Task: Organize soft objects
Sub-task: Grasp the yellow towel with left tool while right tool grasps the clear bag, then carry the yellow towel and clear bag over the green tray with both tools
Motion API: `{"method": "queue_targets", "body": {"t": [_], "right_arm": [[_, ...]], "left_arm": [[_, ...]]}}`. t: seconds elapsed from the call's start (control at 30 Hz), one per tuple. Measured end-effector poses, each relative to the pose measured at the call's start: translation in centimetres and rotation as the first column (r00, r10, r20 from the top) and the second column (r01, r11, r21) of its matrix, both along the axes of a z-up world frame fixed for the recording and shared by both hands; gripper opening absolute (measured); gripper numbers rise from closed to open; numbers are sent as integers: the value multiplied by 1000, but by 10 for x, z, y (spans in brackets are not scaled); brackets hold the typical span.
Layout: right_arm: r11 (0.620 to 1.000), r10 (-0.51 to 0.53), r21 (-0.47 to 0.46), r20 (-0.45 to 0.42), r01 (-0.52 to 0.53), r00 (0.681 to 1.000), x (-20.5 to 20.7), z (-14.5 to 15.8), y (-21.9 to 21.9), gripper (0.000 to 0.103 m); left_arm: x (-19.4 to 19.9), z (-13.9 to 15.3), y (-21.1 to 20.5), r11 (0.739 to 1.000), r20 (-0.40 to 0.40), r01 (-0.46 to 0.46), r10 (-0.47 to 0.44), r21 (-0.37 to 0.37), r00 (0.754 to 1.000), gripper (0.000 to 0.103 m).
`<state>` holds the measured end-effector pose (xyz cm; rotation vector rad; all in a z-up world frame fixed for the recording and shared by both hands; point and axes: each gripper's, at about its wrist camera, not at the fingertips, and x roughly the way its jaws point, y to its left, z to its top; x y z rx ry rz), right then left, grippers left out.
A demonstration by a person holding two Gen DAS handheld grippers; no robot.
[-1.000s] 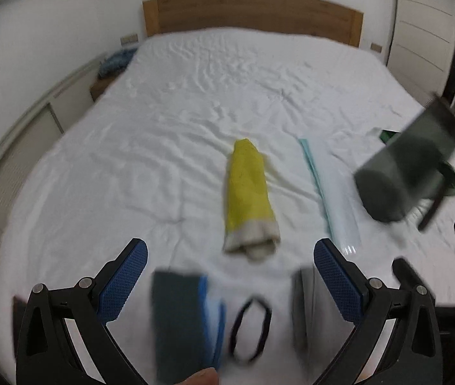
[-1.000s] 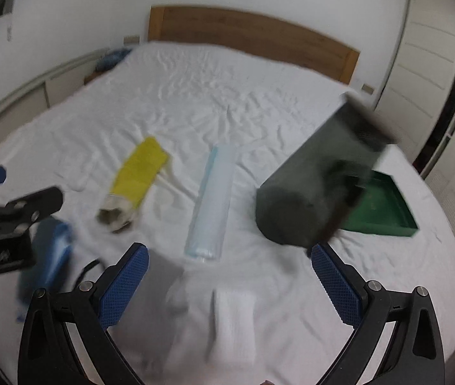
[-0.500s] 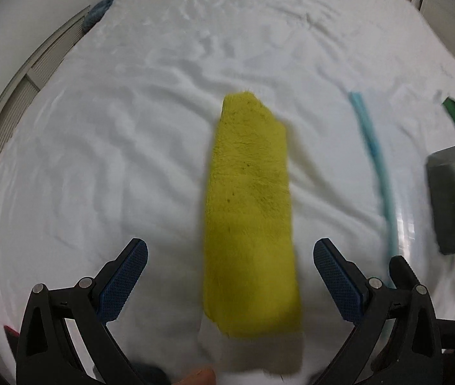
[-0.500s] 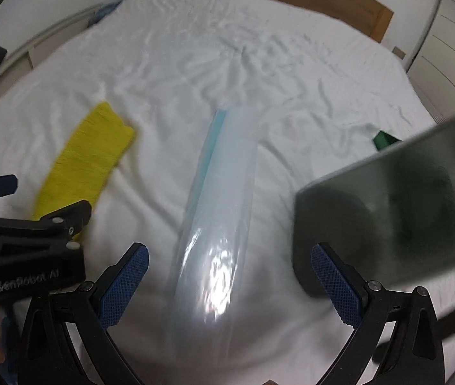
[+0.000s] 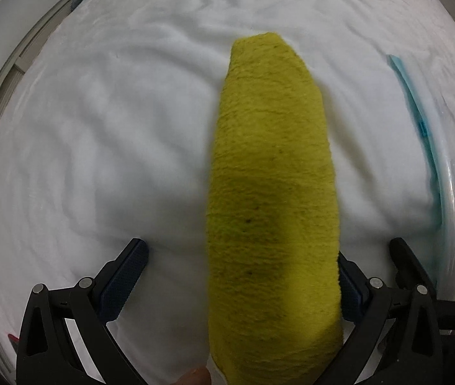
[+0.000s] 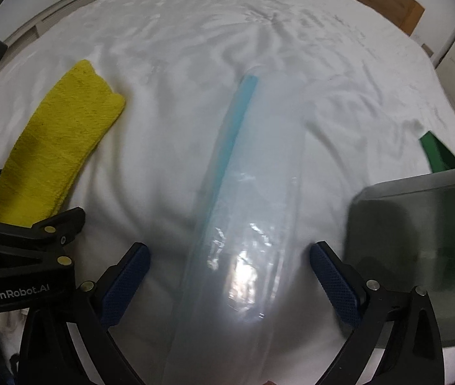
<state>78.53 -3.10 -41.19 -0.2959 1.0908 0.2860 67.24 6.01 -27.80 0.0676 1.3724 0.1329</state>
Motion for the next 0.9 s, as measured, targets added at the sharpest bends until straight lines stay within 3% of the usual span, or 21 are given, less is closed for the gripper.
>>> {"method": "queue_targets", "body": {"t": [0.27,0.3,0.4,0.47,0.57,0.6,0.7,0.73,0.9], "right_arm": [[994,102,24,22,-102,995,0,-8,4,61],[995,95,37,23,-95,995,3,-9,-1,52],[994,73,79,-3,-73,997,13,-10,-16,40],[993,80,83,-11,-78,997,22,-11,-20,36],[993,85,86,-15,-83,996,19,-8,-19,24],[993,83,89,-16,-81,996,17,-7,-18,20],[991,66,115,-18,-63,998,5,1,-17,8],[991,62,123,-16,-59,998,2,3,-17,5],[984,65,168,10,-66,998,-10,16,-18,3]], "left_arm": [[5,0,5,999,-9,26,-27,-19,1000,101],[4,0,4,999,-14,37,-37,-13,999,101],[-1,1,-4,997,-6,72,-71,19,997,96],[-3,5,-10,995,1,96,-96,27,995,86],[-4,14,-19,992,1,127,-127,10,992,58],[-5,17,-23,990,-2,142,-142,0,990,43],[-6,26,-30,988,0,157,-157,15,988,23],[-6,29,-29,988,3,156,-156,14,988,18],[-18,49,-25,993,67,121,-121,-8,990,14]]}}
